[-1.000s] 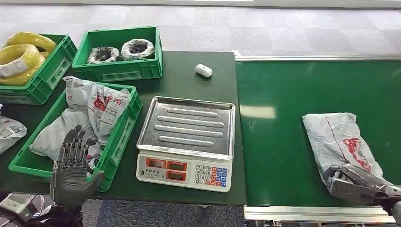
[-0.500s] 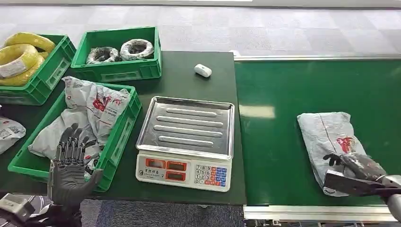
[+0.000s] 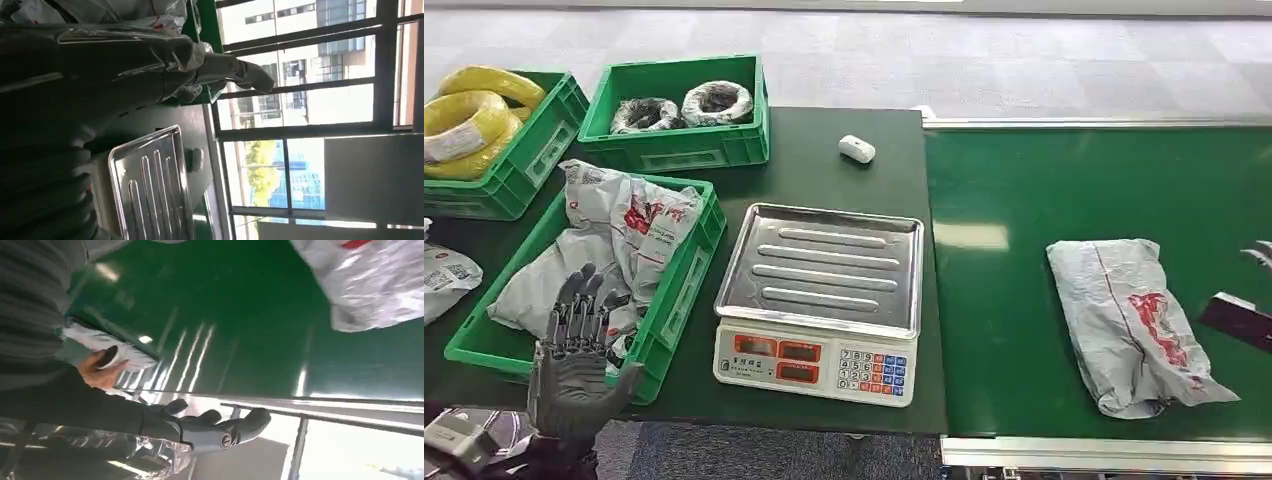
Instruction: Moved the parcel from conveyor to table for the left to box.
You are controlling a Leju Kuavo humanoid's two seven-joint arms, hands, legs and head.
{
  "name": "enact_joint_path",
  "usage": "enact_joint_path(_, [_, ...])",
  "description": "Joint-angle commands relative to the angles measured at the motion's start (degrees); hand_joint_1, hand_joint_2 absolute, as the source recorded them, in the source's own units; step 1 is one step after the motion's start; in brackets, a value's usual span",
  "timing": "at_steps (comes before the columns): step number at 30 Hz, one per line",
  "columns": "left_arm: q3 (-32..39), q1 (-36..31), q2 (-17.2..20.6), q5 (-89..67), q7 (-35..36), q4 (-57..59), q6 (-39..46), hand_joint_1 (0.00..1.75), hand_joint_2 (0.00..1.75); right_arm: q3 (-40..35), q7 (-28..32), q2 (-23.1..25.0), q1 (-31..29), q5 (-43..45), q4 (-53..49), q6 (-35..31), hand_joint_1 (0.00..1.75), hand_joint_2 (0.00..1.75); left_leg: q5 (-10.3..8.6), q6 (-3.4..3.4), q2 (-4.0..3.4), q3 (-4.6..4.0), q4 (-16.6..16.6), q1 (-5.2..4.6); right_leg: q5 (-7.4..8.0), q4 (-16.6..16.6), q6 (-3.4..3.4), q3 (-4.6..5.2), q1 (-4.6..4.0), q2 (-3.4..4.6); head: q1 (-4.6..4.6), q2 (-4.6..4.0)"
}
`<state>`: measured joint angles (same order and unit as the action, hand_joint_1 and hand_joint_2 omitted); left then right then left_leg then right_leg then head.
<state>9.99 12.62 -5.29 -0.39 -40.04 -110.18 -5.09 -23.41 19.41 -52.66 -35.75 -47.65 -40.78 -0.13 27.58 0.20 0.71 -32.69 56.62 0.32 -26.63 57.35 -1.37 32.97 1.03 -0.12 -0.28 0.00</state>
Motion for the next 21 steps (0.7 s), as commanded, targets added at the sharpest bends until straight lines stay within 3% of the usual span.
enact_joint_path(1, [-0.9,-1.3,0.6,-0.2,0.0,3.7,-0.5,0.0,1.75,1.9,-0.8,1.1,0.1,0.4,7.4,-0.8,0.0,1.75,0.0,-0.03,-0.21,0.32,-0.2,0.03,0.08,-0.3,0.11,-0.3,-0.05,0.13,0.0,0.0])
enact_joint_path(5, [-0.8,-2.1,0.7,-0.5,0.0,3.8,-1.1,0.0,1.75,5.6,-2.9,2.0,2.3,-0.3,10.3,-2.3,0.0,1.75,0.0,-0.01,-0.07,0.22,-0.1,0.04,0.03,-0.1,0.07,-0.19,-0.05,0.04,-0.02,0.0])
enact_joint_path(10, [-0.3,-1.8,1.3,-0.7,0.0,3.4,-1.4,0.0,1.75,7.6,-0.4,4.0,8.5,0.9,10.6,-1.9,0.0,1.75,0.01,-0.02,-0.02,0.33,-0.2,0.13,0.04,-0.3,0.1,-0.37,-0.14,-0.01,-0.02,0.0])
enact_joint_path(12, [-0.4,-1.7,1.7,-0.8,0.0,3.1,-1.7,0.0,1.75,7.2,1.8,4.7,9.5,2.3,9.7,7.0,0.0,1.75,0.02,-0.02,-0.17,0.38,-0.2,0.12,0.07,-0.3,0.1,-0.39,-0.15,0.13,-0.04,0.0])
enact_joint_path(14, [-0.6,-3.3,2.8,-0.9,0.0,4.4,-2.3,0.0,1.75,5.4,9.5,1.2,15.4,9.2,0.9,26.6,0.0,1.75,0.04,-0.03,-0.15,0.23,-0.1,0.08,0.03,-0.2,0.09,-0.23,-0.11,0.12,-0.04,0.0])
enact_joint_path(16, [0.1,-3.3,2.3,-1.4,0.0,4.3,-1.8,0.0,1.75,6.9,5.7,0.2,23.0,14.9,-13.6,29.6,0.0,1.75,0.0,-0.03,-0.05,0.23,-0.1,0.07,0.03,-0.2,0.1,-0.23,-0.1,0.01,0.0,0.0])
enact_joint_path(19, [0.1,-1.4,1.3,-2.4,0.0,2.1,-0.6,0.0,1.75,1.2,2.5,4.4,15.5,12.0,-12.0,30.3,0.0,1.75,0.06,-0.03,-0.38,0.19,-0.1,0.03,0.08,-0.1,0.1,-0.07,-0.05,0.33,-0.04,0.0])
enact_joint_path(21, [0.0,-1.2,1.3,-2.4,0.0,1.9,-0.5,0.0,1.75,0.1,2.7,4.8,14.2,11.9,-10.9,30.0,0.0,1.75,0.08,-0.02,-0.44,0.02,-0.1,0.06,0.1,-0.1,0.07,-0.07,-0.09,0.38,-0.07,0.0])
